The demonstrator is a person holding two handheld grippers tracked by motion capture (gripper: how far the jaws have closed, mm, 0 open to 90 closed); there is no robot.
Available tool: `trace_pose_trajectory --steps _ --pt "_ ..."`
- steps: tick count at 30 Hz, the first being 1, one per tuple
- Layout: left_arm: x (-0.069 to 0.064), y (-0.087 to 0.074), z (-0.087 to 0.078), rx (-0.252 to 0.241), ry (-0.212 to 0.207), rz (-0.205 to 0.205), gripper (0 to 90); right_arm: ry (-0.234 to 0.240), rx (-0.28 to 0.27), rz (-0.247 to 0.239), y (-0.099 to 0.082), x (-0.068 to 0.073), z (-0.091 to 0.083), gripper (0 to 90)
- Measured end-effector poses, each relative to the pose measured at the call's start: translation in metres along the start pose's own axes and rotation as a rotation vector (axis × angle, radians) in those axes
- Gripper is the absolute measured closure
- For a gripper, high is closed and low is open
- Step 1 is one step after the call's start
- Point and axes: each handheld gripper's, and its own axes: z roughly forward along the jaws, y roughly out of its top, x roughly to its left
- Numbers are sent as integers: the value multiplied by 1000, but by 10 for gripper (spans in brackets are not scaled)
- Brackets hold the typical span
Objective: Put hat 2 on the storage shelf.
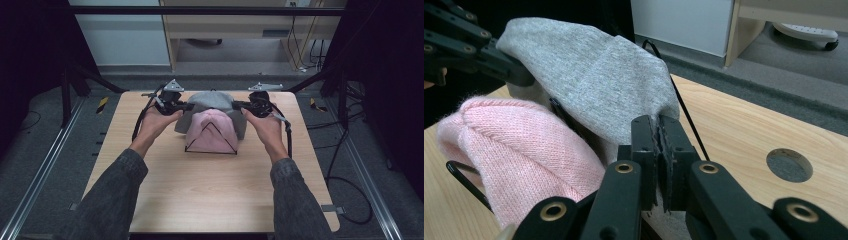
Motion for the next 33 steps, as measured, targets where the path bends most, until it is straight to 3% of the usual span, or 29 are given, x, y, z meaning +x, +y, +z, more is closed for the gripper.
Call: trace_pose_trajectory --steps 18,22,33 --pt "-3 -11 0 10 2 -11 865 -1 21 -5 -6 7 0 866" --pt "-5 -14 3 28 3 0 865 -4 30 -5 -11 6 1 865" --pt "-4 -25 11 65 -2 -20 864 -1 42 -14 -19 10 5 863"
